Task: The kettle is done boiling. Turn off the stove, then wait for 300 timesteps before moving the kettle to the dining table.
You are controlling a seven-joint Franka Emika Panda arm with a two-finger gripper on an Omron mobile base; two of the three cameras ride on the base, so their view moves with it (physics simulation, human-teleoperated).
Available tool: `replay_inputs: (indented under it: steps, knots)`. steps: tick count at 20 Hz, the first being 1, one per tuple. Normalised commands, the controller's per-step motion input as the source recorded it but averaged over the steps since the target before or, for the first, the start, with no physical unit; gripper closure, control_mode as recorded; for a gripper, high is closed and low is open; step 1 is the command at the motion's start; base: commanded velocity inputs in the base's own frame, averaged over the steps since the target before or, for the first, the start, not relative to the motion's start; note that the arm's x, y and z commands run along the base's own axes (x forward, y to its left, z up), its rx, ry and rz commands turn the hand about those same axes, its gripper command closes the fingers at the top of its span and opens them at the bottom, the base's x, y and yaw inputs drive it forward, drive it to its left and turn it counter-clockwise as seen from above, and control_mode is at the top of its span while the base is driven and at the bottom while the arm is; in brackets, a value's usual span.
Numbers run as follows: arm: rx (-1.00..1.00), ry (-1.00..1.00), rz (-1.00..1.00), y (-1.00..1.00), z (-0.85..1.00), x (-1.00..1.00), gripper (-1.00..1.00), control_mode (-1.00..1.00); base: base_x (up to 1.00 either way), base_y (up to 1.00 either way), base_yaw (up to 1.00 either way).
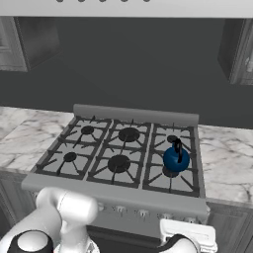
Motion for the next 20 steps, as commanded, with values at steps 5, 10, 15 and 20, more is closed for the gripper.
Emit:
replay_inputs:
  steps: [5, 10, 15, 20]
  knots:
    - [-0.03, -0.07, 0.04, 0.25, 0.49, 0.0, -1.0, -1.0, 0.0, 0.0, 0.0]
    - [-0.02, -0.04, 0.04, 0.2, 0.48, 0.0, -1.0, -1.0, 0.0, 0.0, 0.0]
    - [-0.04, -0.06, 0.05, 0.14, 0.46, 0.07, -1.0, -1.0, 0.0, 0.0, 0.0]
    - [-0.15, -0.15, 0.03, 0.08, 0.29, 0.12, -1.0, -1.0, 0.0, 0.0, 0.0]
